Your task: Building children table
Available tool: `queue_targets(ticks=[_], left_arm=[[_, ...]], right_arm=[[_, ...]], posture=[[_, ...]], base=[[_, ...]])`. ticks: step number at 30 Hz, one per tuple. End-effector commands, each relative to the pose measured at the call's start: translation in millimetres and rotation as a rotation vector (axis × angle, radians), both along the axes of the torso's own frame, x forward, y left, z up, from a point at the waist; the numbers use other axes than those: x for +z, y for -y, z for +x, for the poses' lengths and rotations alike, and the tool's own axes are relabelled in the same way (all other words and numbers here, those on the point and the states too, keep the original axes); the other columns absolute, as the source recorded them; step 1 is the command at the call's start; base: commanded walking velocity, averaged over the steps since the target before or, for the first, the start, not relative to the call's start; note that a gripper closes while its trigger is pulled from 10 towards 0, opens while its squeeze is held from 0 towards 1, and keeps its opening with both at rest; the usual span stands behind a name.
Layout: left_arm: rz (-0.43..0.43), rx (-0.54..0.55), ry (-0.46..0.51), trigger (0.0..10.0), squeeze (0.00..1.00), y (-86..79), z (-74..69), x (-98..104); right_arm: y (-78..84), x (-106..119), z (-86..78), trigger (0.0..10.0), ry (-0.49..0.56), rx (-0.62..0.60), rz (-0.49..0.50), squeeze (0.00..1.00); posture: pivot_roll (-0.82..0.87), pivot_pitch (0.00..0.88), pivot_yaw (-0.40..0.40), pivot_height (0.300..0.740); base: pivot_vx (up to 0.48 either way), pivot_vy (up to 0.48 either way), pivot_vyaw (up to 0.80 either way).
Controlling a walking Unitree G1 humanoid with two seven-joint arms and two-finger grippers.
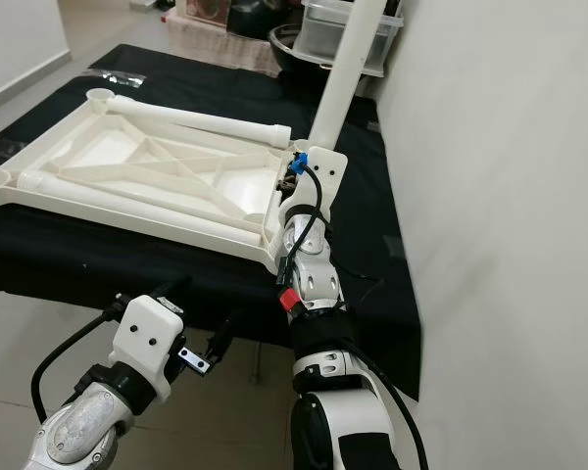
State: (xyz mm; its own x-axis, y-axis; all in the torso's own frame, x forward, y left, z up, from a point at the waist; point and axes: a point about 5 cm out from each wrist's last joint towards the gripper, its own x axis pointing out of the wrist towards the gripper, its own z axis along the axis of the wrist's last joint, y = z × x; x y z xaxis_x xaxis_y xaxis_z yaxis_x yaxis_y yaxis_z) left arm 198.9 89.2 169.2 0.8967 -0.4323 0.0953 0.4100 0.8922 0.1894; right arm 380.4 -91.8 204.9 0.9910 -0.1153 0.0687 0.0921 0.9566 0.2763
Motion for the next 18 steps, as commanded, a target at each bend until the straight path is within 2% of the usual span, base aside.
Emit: queue_targets(ticks=[1,3,4,5,7,8,9,11,13,14,15,16,17,18], left_arm=[[0.014,-0.002,-0.008,10.0,0.00,0.1,0.6,-3.7],[0.011,-0.002,-0.008,10.0,0.00,0.2,0.7,-3.8],[0.010,-0.002,-0.009,10.0,0.00,0.4,0.7,-3.9],[0.010,-0.002,-0.009,10.0,0.00,0.4,0.7,-3.9],[0.009,-0.001,-0.009,10.0,0.00,0.6,1.0,-4.1],[0.010,-0.001,-0.009,10.0,0.00,0.8,1.2,-4.2],[0.010,-0.001,-0.009,10.0,0.00,0.8,1.2,-4.2],[0.010,-0.001,-0.008,10.0,0.00,1.0,1.6,-4.2],[0.007,-0.006,-0.011,10.0,0.00,1.3,1.6,-4.4],[0.007,-0.006,-0.011,10.0,0.00,1.3,1.6,-4.4],[0.003,-0.010,-0.018,10.0,0.00,1.6,1.3,-4.9],[0.003,-0.010,-0.018,10.0,0.00,1.6,1.3,-4.9],[0.012,-0.030,-0.020,10.0,0.00,3.5,-0.4,-5.7],[0.012,-0.030,-0.020,10.0,0.00,3.5,-0.4,-5.7]], right_arm=[[5.2,-3.6,-3.8,10.0,0.009,-0.027,-0.021,1.00],[6.9,0.9,-3.0,10.0,0.039,0.003,-0.015,1.00],[7.7,4.1,-3.1,10.0,0.058,0.021,-0.009,0.00],[7.7,4.1,-3.1,10.0,0.058,0.021,-0.009,0.00],[20.9,15.0,2.4,10.0,0.137,0.113,-0.043,0.00],[27.3,20.0,5.6,10.0,0.169,0.216,-0.029,0.00],[27.3,20.0,5.6,10.0,0.169,0.216,-0.029,0.00],[36.5,26.8,9.7,10.0,0.208,0.405,-0.012,0.00],[37.4,30.7,10.3,10.0,0.200,0.639,0.004,0.00],[37.4,30.7,10.3,10.0,0.200,0.639,0.004,0.00],[36.0,32.9,8.5,10.0,0.206,0.738,0.003,0.00],[36.0,32.9,8.5,10.0,0.206,0.738,0.003,0.00],[32.8,34.0,5.5,10.0,0.199,0.861,-0.011,0.00],[32.8,34.0,5.5,10.0,0.199,0.861,-0.011,0.00]], posture=[[0.11,0.070,-0.154,0.740],[0.11,0.069,-0.154,0.740],[0.11,0.069,-0.154,0.740],[0.11,0.069,-0.154,0.740],[0.11,0.067,-0.155,0.740],[0.11,0.069,-0.153,0.740],[0.11,0.069,-0.153,0.740],[0.11,0.069,-0.156,0.740],[0.11,0.071,-0.156,0.740],[0.11,0.071,-0.156,0.740],[0.11,0.069,-0.155,0.740],[0.11,0.069,-0.155,0.740],[0.11,0.073,-0.157,0.740],[0.11,0.073,-0.157,0.740]], base=[[0.000,0.000,0.00],[0.000,0.000,0.00],[0.000,0.000,0.00],[0.000,0.000,0.00],[0.000,0.000,0.00],[0.000,0.000,0.00],[0.000,0.000,0.00],[0.000,0.000,0.00],[0.000,0.000,0.00],[0.000,0.000,0.00],[0.000,0.000,0.00],[0.000,0.000,0.00],[0.000,0.000,0.00],[0.000,0.000,0.00]])
